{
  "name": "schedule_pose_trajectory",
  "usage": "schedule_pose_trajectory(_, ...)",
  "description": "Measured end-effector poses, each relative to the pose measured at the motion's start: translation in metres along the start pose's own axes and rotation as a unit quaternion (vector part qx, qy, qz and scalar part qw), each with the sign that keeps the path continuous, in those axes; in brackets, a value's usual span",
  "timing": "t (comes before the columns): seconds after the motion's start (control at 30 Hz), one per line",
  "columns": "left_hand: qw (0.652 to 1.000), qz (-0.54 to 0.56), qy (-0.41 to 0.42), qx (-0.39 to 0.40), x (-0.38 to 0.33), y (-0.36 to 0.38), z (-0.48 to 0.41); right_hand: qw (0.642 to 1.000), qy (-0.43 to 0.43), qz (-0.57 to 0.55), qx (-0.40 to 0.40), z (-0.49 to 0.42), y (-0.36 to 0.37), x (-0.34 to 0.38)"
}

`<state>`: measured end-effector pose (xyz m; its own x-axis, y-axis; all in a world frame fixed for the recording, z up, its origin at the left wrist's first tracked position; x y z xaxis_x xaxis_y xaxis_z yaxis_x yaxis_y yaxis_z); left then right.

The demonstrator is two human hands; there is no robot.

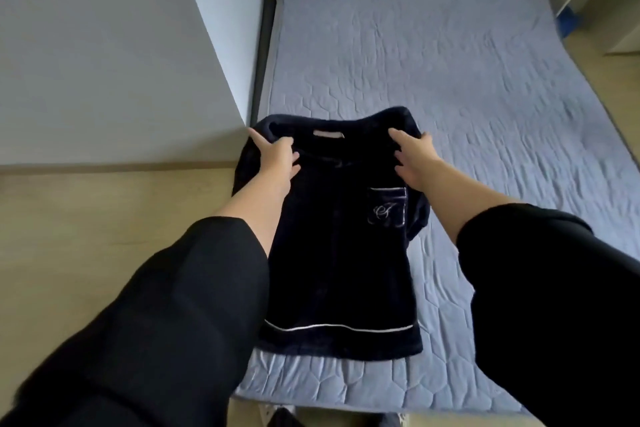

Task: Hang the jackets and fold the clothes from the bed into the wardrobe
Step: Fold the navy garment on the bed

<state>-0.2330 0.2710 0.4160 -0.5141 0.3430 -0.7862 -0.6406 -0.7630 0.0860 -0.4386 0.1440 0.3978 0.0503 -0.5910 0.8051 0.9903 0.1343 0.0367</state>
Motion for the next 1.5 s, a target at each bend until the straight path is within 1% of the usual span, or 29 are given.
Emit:
schedule_pose_trajectory(0.07,0.997,-0.066,-0.012,0.029,0.031,0.005,0.010,0.998,0.043,0.012,0.046,0.003,-0.003,-0.028)
schedule_pose_trajectory(0.1,0.995,-0.086,-0.030,0.036,0.053,0.003,0.014,0.996,0.063,0.033,0.050,0.006,-0.009,-0.048)
schedule_pose_trajectory(0.2,0.985,-0.142,-0.086,0.044,0.116,-0.009,0.018,0.988,0.113,0.099,0.034,0.019,-0.039,-0.113)
schedule_pose_trajectory(0.33,0.957,-0.258,-0.116,0.070,0.180,-0.023,0.015,0.970,0.157,0.184,0.029,0.027,-0.076,-0.186)
schedule_pose_trajectory(0.4,0.939,-0.317,-0.105,0.076,0.211,-0.028,0.015,0.961,0.165,0.222,0.028,0.029,-0.087,-0.214)
schedule_pose_trajectory(0.53,0.910,-0.408,-0.045,0.059,0.263,-0.021,0.011,0.939,0.150,0.305,0.056,0.020,-0.106,-0.267)
schedule_pose_trajectory(0.63,0.884,-0.459,-0.035,0.084,0.308,-0.005,0.012,0.934,0.129,0.330,0.051,0.008,-0.133,-0.308)
schedule_pose_trajectory(0.67,0.870,-0.481,-0.024,0.101,0.327,0.002,0.011,0.937,0.119,0.324,0.044,0.003,-0.142,-0.317)
schedule_pose_trajectory(0.73,0.822,-0.549,0.015,0.152,0.362,0.023,0.003,0.945,0.096,0.311,0.021,-0.017,-0.161,-0.333)
schedule_pose_trajectory(0.77,0.789,-0.589,0.036,0.173,0.379,0.032,-0.004,0.948,0.088,0.307,0.008,-0.030,-0.171,-0.343)
schedule_pose_trajectory(0.8,0.747,-0.634,0.060,0.193,0.397,0.040,-0.012,0.949,0.083,0.306,-0.004,-0.042,-0.180,-0.353)
schedule_pose_trajectory(0.87,0.660,-0.706,0.132,0.221,0.432,0.055,-0.028,0.953,0.056,0.296,-0.037,-0.068,-0.196,-0.371)
schedule_pose_trajectory(0.9,0.624,-0.726,0.176,0.230,0.448,0.062,-0.034,0.956,0.041,0.284,-0.055,-0.083,-0.203,-0.380)
schedule_pose_trajectory(0.97,0.566,-0.746,0.249,0.248,0.481,0.072,-0.046,0.962,0.021,0.264,-0.068,-0.109,-0.207,-0.398)
schedule_pose_trajectory(1.0,0.545,-0.753,0.257,0.264,0.498,0.073,-0.051,0.965,0.018,0.252,-0.063,-0.122,-0.206,-0.409)
schedule_pose_trajectory(1.03,0.532,-0.760,0.248,0.279,0.514,0.073,-0.056,0.969,0.019,0.239,-0.055,-0.133,-0.204,-0.421)
schedule_pose_trajectory(1.1,0.523,-0.770,0.232,0.282,0.538,0.070,-0.065,0.976,0.020,0.211,-0.049,-0.146,-0.198,-0.440)
schedule_pose_trajectory(1.17,0.511,-0.777,0.258,0.262,0.546,0.068,-0.068,0.984,0.039,0.171,-0.040,-0.153,-0.197,-0.450)
schedule_pose_trajectory(1.2,0.503,-0.779,0.278,0.252,0.547,0.066,-0.066,0.985,0.056,0.162,-0.020,-0.154,-0.195,-0.452)
schedule_pose_trajectory(1.27,0.488,-0.779,0.319,0.231,0.548,0.060,-0.058,0.980,0.089,0.178,0.027,-0.152,-0.194,-0.448)
schedule_pose_trajectory(1.3,0.475,-0.782,0.334,0.224,0.548,0.056,-0.052,0.975,0.092,0.200,0.031,-0.146,-0.194,-0.441)
schedule_pose_trajectory(1.33,0.461,-0.786,0.344,0.223,0.549,0.053,-0.048,0.969,0.080,0.233,0.017,-0.140,-0.196,-0.430)
schedule_pose_trajectory(1.37,0.450,-0.791,0.347,0.227,0.549,0.052,-0.043,0.960,0.052,0.273,-0.019,-0.134,-0.200,-0.415)
schedule_pose_trajectory(1.4,0.446,-0.793,0.343,0.235,0.547,0.052,-0.040,0.949,0.016,0.307,-0.074,-0.129,-0.207,-0.399)
schedule_pose_trajectory(1.43,0.448,-0.792,0.334,0.246,0.544,0.052,-0.038,0.937,-0.021,0.323,-0.131,-0.123,-0.217,-0.382)
schedule_pose_trajectory(1.47,0.453,-0.792,0.320,0.256,0.541,0.054,-0.037,0.931,-0.048,0.311,-0.186,-0.117,-0.228,-0.364)
schedule_pose_trajectory(1.5,0.455,-0.794,0.305,0.265,0.539,0.056,-0.037,0.930,-0.079,0.276,-0.231,-0.110,-0.240,-0.345)
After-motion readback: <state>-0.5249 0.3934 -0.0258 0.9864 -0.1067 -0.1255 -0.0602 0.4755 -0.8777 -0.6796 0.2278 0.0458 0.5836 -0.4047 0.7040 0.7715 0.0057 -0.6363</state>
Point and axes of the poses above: each hand's wrist, its own z-axis away from the middle knuckle, its own y-axis out of the palm, x = y × z, the point moved 4 cm from there along -z, towards the middle knuckle, and after that the axes turned 3 degrees about -z, right-handed, at the moved point
